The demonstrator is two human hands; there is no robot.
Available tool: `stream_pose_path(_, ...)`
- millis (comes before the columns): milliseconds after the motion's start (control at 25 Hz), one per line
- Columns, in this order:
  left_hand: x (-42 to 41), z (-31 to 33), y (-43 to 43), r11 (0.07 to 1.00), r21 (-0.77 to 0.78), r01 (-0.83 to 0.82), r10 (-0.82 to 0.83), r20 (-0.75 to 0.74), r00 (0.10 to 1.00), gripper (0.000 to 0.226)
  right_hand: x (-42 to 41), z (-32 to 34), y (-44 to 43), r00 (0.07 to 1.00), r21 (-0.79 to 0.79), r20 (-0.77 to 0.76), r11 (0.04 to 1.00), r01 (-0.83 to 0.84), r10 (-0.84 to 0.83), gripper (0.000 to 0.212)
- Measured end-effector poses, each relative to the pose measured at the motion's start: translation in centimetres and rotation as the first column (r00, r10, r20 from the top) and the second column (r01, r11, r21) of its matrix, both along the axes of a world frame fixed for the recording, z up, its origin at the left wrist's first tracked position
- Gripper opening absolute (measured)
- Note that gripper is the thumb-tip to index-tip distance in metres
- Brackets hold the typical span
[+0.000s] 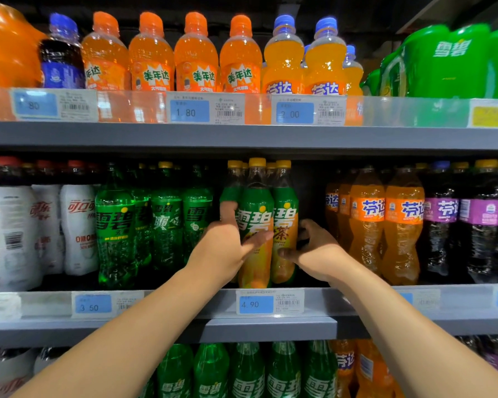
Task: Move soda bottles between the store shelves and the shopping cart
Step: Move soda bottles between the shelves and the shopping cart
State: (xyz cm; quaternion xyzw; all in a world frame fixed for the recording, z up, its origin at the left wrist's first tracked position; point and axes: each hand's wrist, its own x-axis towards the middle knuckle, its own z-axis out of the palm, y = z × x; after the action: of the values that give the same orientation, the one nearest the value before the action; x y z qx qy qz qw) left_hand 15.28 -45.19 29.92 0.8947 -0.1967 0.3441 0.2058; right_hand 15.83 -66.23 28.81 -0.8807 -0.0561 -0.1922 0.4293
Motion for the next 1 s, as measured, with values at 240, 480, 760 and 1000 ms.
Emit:
stream_pose_path(240, 0.5, 0.0, -0.4, 0.991, -0.13, 0.026, -0.029, -0.02, 0.999, 0.092, 0.1, 0.0, -0.6, 1.0, 0.062, 0.005, 0.998, 0.001, -0.002, 0.065)
stream_pose_path(480, 0.9, 0.7, -1.4, 0.978, -0.2, -0.057, 0.026, -0.157, 0.987, 0.083, 0.4, -0.1, -0.7, 1.0, 0.064, 0.015, 0.998, 0.0, -0.001, 0.061)
stream_pose_path(760, 1.0, 1.6, 1.1, 0.971, -0.24, 0.009, 0.009, 0.075, 0.997, 0.071, 0.5, -0.1, -0.3, 1.0, -0.018, 0.013, 1.0, 0.019, -0.019, 0.056)
stream_pose_path(1000, 1.5, 0.6, 3.3, 0.961, -0.27, 0.055, -0.052, 0.016, 0.998, 0.072, 0.5, -0.4, 0.1, 0.998, -0.04, 0.021, 0.998, 0.053, -0.052, 0.051)
